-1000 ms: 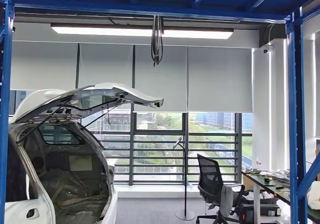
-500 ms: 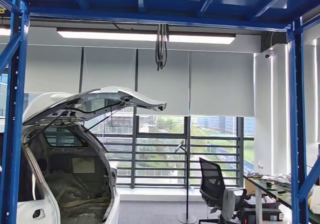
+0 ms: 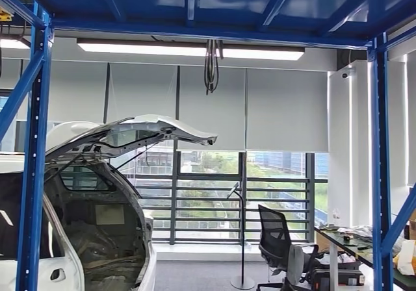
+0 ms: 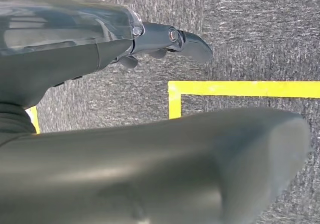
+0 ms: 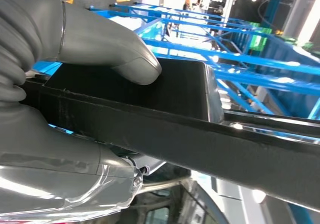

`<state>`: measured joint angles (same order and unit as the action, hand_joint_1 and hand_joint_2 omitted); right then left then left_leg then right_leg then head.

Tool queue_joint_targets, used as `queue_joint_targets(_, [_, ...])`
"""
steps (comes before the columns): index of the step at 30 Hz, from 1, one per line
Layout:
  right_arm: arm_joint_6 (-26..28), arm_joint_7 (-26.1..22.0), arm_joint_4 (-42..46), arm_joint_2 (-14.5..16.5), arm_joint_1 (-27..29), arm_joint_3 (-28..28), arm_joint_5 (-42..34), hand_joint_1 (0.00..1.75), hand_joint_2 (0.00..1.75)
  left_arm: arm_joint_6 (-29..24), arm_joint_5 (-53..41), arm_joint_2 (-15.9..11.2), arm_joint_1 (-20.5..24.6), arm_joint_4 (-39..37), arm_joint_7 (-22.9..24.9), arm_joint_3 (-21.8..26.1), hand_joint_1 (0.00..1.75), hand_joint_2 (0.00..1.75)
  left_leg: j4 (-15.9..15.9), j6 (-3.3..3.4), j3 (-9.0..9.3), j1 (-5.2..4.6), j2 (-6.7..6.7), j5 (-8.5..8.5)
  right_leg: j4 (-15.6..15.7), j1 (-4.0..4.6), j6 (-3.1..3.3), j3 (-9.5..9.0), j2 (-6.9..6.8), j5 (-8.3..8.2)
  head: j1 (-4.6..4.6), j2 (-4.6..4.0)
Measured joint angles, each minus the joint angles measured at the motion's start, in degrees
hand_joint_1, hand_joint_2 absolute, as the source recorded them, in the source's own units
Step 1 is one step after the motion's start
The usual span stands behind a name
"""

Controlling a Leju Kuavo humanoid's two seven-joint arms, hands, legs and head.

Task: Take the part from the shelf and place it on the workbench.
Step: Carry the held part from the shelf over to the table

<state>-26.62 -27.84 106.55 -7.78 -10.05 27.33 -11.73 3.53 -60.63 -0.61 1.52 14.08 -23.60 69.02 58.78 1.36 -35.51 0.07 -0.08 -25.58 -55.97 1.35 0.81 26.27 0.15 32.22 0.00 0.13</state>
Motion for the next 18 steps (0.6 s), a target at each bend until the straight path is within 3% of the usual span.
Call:
queue_joint_targets(2, [-0.11, -0.11, 0.15, 0.04, -0.05, 0.06, -0.15, 1.75, 1.75, 0.03, -0.14, -0.01, -0.05, 0.0, -0.28, 0.01, 0.0, 1.75, -0.01, -0.63, -0.37, 0.17, -0.05, 0.24, 0.62, 0.04, 0.35, 0.33, -0.15, -0.95, 0.0, 0.0])
queue_joint_targets(3, [-0.17, -0.16, 0.22, 0.11, -0.1, 0.1, -0.19, 1.75, 1.75, 0.04, -0.19, -0.02, -0.09, 0.0, -0.5, 0.01, 0.0, 1.75, 0.67, -0.88, -0.72, 0.18, -0.09, -0.82, 0.94, -0.07, 0.64, 0.65, -0.32, -1.57, 0.0, 0.0])
queue_joint_targets(5, [-0.22, -0.31, 0.42, 0.36, -0.19, 0.18, -0.16, 1.75, 1.75, 0.05, -0.23, -0.08, -0.1, 0.0, -0.88, 0.04, 0.0, 1.75, 4.98, -1.33, -2.08, 0.26, -0.15, -5.6, 1.3, -0.39, 1.08, 1.74, -0.66, -2.83, 0.0, 0.0])
queue_joint_targets(7, [-0.22, -0.38, 0.56, 0.67, -0.18, 0.26, -0.02, 1.75, 1.75, 0.02, -0.15, -0.19, -0.05, 0.0, -1.17, 0.09, 0.0, 1.75, 12.02, -1.86, -3.58, 0.51, -0.14, -10.09, 1.11, -0.45, 1.2, 3.21, -0.79, -3.8, 0.0, 0.0])
queue_joint_targets(8, [-0.22, -0.39, 0.6, 0.82, -0.19, 0.32, 0.04, 1.75, 1.75, 0.0, -0.08, -0.27, -0.04, 0.0, -1.32, 0.15, 0.0, 1.75, 14.56, -2.13, -3.73, 0.67, -0.14, -10.61, 0.96, -0.5, 1.11, 3.97, -0.87, -4.28, 0.0, 0.0])
queue_joint_targets(9, [-0.22, -0.39, 0.63, 0.96, -0.22, 0.39, 0.05, 1.75, 1.75, -0.02, 0.0, -0.32, -0.04, 0.0, -1.45, 0.24, 0.0, 1.75, 15.5, -2.42, -3.17, 0.87, -0.13, -9.87, 0.72, -0.59, 0.95, 4.8, -0.91, -4.74, 0.0, 0.0])
queue_joint_targets(10, [-0.2, -0.39, 0.66, 1.08, -0.27, 0.45, 0.02, 1.75, 1.75, -0.03, 0.07, -0.39, -0.04, 0.0, -1.57, 0.37, 0.0, 1.75, 14.43, -2.7, -1.75, 1.1, -0.13, -8.25, 0.35, -0.72, 0.73, 5.67, -0.92, -5.11, 0.0, 0.0])
queue_joint_targets(12, [-0.17, -0.38, 0.75, 1.3, -0.42, 0.51, -0.25, 1.75, 1.75, -0.03, 0.1, -0.54, 0.02, 0.01, -1.75, 0.57, 0.0, 1.75, 7.61, -3.31, 3.16, 1.57, -0.14, -5.63, -0.93, -0.93, 0.22, 7.45, -0.89, -5.53, 0.0, 0.0])
queue_joint_targets(14, [-0.16, -0.39, 0.98, 1.42, -0.63, 0.5, -0.67, 1.75, 1.75, -0.02, -0.07, -0.68, 0.08, 0.02, -1.85, 0.63, 0.0, 1.75, 1.24, -3.1, 6.99, 1.67, -0.29, -5.83, -2.31, -0.95, -0.44, 8.94, -0.82, -5.92, -0.01, 0.0])
queue_joint_targets(15, [-0.17, -0.41, 1.09, 1.42, -0.74, 0.47, -0.9, 1.75, 1.75, 0.01, -0.23, -0.74, 0.09, 0.02, -1.87, 0.63, 0.0, 1.75, -0.19, -2.85, 7.61, 1.58, -0.37, -6.33, -2.74, -0.9, -0.81, 9.51, -0.78, -6.24, -0.01, 0.0])
queue_joint_targets(17, [-0.31, -0.5, 1.15, 1.38, -0.77, 0.32, -1.3, 1.75, 1.75, 0.05, -0.5, -0.86, 0.03, 0.02, -1.91, 0.65, 0.0, 1.75, -0.53, -1.97, 7.01, 1.49, -0.36, -6.3, -3.09, -1.01, -1.53, 10.29, -0.68, -6.71, -0.01, 0.0])
queue_joint_targets(18, [-0.47, -0.56, 1.15, 1.34, -0.73, 0.19, -1.45, 1.75, 1.75, 0.08, -0.63, -0.93, 0.01, 0.02, -1.96, 0.65, 0.0, 1.75, -0.55, -1.43, 6.54, 1.5, -0.26, -5.94, -3.65, -1.09, -1.81, 10.7, -0.6, -5.88, -0.01, 0.0])
